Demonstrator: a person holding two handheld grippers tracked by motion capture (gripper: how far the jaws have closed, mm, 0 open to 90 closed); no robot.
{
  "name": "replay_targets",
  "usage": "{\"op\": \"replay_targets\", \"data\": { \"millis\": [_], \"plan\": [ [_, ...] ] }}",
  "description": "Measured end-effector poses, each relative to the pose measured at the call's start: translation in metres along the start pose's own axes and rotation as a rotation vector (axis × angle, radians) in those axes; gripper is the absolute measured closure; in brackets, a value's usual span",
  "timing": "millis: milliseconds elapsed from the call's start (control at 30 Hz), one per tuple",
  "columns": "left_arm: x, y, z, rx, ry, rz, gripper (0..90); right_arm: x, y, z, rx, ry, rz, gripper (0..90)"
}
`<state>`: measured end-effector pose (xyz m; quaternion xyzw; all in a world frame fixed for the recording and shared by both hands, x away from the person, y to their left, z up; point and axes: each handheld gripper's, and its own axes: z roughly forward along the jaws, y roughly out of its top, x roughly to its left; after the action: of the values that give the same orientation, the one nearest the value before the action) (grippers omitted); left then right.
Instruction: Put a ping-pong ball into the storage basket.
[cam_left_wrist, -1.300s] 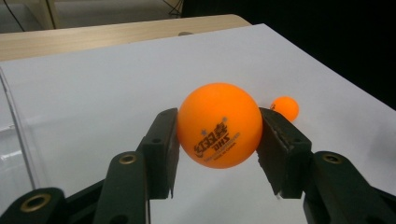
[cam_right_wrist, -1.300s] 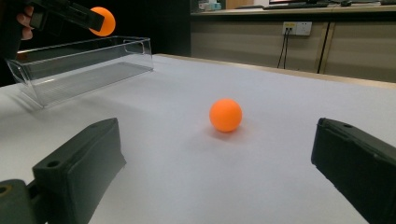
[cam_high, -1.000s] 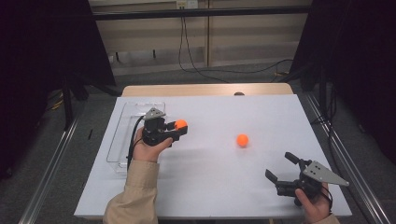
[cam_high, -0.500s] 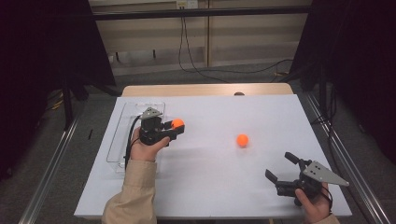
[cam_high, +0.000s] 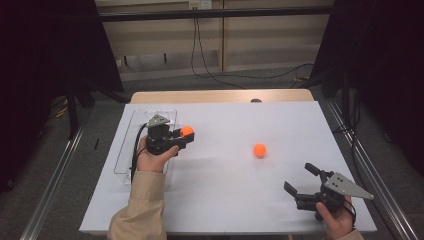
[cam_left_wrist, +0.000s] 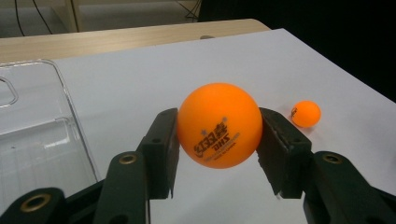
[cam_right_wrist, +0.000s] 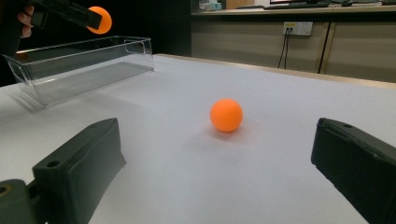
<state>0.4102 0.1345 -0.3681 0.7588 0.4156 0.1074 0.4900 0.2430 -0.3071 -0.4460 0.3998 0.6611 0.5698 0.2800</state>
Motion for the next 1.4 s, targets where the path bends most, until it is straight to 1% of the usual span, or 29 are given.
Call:
{"op": "replay_targets", "data": {
  "millis": [33,367,400,967,1400],
  "plan": [
    [0.000,0.000,0.000,-0.003,0.002,-0.005,50.7,0.000,0.000,0.000,0.000,0.000,0.000,1.3],
    [0.004,0.000,-0.003,-0.003,0.020,-0.006,50.7,0.000,0.000,0.000,0.000,0.000,0.000,1.3],
    [0.004,0.000,-0.002,-0.011,0.019,-0.014,50.7,0.000,0.000,0.000,0.001,0.001,0.000,1.3],
    [0.008,0.000,-0.006,-0.006,0.030,-0.009,50.6,0.000,0.000,0.000,0.001,0.002,0.000,1.3],
    [0.013,0.000,-0.009,-0.016,0.042,-0.020,50.6,0.000,0.000,0.000,0.001,0.001,0.001,1.3]
  ]
}}
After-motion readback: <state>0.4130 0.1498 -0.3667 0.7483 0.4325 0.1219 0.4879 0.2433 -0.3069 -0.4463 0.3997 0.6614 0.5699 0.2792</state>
